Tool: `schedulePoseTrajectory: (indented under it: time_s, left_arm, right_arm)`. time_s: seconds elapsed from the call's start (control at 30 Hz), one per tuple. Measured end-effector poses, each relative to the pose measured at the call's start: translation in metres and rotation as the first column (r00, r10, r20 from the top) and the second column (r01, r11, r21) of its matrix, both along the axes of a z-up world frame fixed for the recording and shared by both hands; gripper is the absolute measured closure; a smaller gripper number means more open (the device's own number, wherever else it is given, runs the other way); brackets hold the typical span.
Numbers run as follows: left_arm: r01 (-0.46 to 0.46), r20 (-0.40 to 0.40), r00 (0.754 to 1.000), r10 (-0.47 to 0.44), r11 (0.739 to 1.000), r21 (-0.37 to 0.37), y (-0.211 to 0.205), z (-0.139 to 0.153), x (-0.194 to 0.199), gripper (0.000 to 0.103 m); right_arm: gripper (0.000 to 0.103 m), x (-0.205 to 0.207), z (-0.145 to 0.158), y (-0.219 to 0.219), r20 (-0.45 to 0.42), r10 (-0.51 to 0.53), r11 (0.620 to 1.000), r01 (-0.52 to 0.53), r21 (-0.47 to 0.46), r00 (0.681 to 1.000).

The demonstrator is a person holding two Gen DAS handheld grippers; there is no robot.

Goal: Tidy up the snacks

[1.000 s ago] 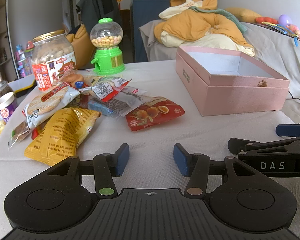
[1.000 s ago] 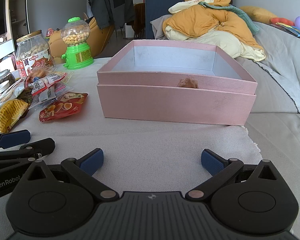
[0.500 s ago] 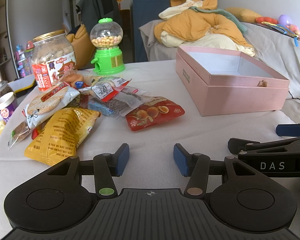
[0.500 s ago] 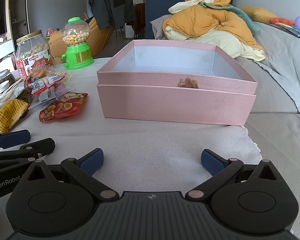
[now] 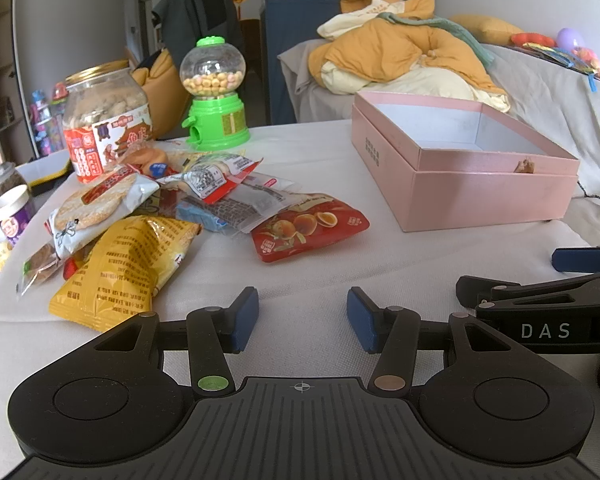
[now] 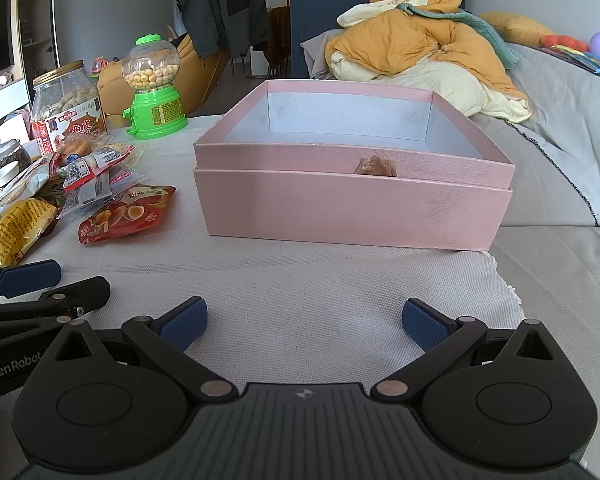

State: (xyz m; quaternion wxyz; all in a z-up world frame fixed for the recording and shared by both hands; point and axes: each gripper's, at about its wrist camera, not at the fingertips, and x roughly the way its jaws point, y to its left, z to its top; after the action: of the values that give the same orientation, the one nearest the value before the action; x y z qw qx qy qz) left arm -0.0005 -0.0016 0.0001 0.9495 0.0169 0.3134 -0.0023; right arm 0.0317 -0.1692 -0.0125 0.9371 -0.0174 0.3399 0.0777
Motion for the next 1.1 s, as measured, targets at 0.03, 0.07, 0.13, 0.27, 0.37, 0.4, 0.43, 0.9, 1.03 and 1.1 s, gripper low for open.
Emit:
schedulePoseTrajectory:
  time_s: [0.03,0.07,0.13,0.27,0.37,0.4,0.43,0.9,1.03,1.1]
  left_arm:
    - [0.0,0.0,1.0,0.0,1.0,0.0,0.0,0.0,0.0,0.047]
    - [0.0,0.0,1.0,0.0,1.0,0.001,0.0,0.0,0.0,0.047]
    - [0.0,0.0,1.0,0.0,1.0,-0.002,0.0,0.001,0.0,0.047]
    - [0.001,0.001,1.0,-0.001,1.0,-0.015,0.001,0.001,0.0,0.047]
    - [0.018,0.001,1.0,-0.018,0.999,-0.04,0.007,0.003,-0.005,0.048]
    - [0.026,0.001,1.0,-0.026,0.998,-0.054,0.011,0.005,-0.01,0.048]
    - [0.029,0.003,1.0,-0.029,0.997,-0.065,0.017,0.007,-0.014,0.048]
    - [-0.075,-0.047,0.996,0.072,0.996,-0.053,0.12,0.024,0.028,0.038]
    - [-0.064,-0.078,0.995,0.059,0.996,-0.06,0.119,0.01,0.039,0.028]
    - [-0.053,-0.061,0.997,0.051,0.998,-0.037,0.116,0.007,0.037,0.026]
  right_arm:
    - [0.0,0.0,0.0,0.0,0.0,0.0,1.0,0.0,0.0,1.0]
    - [0.0,0.0,0.0,0.0,0.0,0.001,1.0,-0.001,0.001,1.0]
    - [0.0,0.0,-0.001,0.001,0.0,0.006,1.0,-0.006,0.002,1.0]
    - [0.0,0.001,0.0,-0.002,0.0,0.01,1.0,-0.01,0.002,1.0]
    - [0.0,0.0,0.001,-0.001,-0.008,0.018,1.0,-0.018,0.0,1.0]
    - [0.0,0.001,0.003,-0.001,-0.035,0.033,0.999,-0.033,-0.002,0.999]
    - [0.0,0.006,0.006,0.001,-0.076,0.047,0.999,-0.047,-0.007,0.996]
    - [0.0,0.004,0.006,0.004,-0.096,0.025,0.999,-0.027,-0.026,0.995]
    - [0.0,0.004,0.007,0.002,-0.098,0.034,0.999,-0.037,-0.022,0.995]
    - [0.0,0.004,0.007,0.002,-0.096,0.038,0.999,-0.041,-0.021,0.995]
